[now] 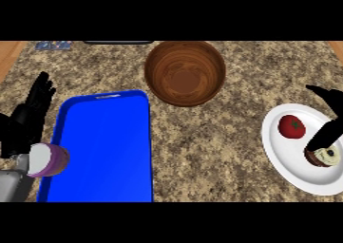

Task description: Pick the tomato from the plate and place it in the bowl

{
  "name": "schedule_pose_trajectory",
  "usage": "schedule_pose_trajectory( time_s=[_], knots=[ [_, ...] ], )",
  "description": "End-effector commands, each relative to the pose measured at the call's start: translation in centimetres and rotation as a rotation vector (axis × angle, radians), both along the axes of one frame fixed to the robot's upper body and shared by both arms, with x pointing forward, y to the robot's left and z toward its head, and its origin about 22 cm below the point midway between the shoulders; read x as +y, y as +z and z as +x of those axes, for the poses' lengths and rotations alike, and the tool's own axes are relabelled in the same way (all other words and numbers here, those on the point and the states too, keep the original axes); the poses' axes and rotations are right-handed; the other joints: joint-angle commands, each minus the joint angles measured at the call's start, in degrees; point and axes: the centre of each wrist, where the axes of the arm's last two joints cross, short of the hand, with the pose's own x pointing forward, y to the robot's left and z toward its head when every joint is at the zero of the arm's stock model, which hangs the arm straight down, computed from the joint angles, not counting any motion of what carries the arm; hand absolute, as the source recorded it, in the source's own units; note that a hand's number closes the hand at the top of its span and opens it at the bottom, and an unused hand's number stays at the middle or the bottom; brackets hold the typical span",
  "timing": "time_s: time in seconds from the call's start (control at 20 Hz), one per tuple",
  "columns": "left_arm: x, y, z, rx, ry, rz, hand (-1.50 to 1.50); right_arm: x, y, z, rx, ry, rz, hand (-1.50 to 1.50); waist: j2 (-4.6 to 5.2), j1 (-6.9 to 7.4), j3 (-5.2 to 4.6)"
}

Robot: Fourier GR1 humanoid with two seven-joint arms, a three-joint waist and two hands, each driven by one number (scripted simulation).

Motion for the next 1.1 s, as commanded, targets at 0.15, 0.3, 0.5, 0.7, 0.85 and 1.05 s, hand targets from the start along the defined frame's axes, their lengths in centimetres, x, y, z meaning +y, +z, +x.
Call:
schedule_pose_trajectory(
  time_s=[0.15,0.3,0.5,0.7,0.85,1.05],
  knots=[
    [2.4,0.9,0.0,-0.005,0.007,-0.004,0.00,1.7,-3.1,-1.2,0.061,-0.001,0.018,-1.50,-0.05,-0.16,-0.01],
    [0.9,0.0,-1.4,-0.001,-0.008,0.009,0.00,1.4,-4.0,-0.4,0.069,-0.010,0.016,-1.50,-0.03,0.09,0.00],
    [0.8,0.0,-0.8,0.018,-0.012,0.000,0.00,2.5,-4.5,-1.0,0.036,-0.018,0.010,-1.50,-0.07,-0.18,-0.01],
    [-0.6,-2.9,0.3,0.005,-0.008,0.012,0.00,1.9,-5.6,0.4,0.036,-0.023,0.000,-1.50,0.03,-0.16,-0.01],
    [0.3,-0.4,-0.5,0.002,-0.010,-0.011,0.00,0.4,-6.7,0.2,0.064,-0.023,0.007,-1.50,-0.01,-0.04,0.00],
    [0.4,0.3,-0.7,-0.002,-0.017,0.007,0.00,1.3,-6.9,1.8,0.126,-0.009,0.088,1.50,0.01,0.16,0.00]
  ],
)
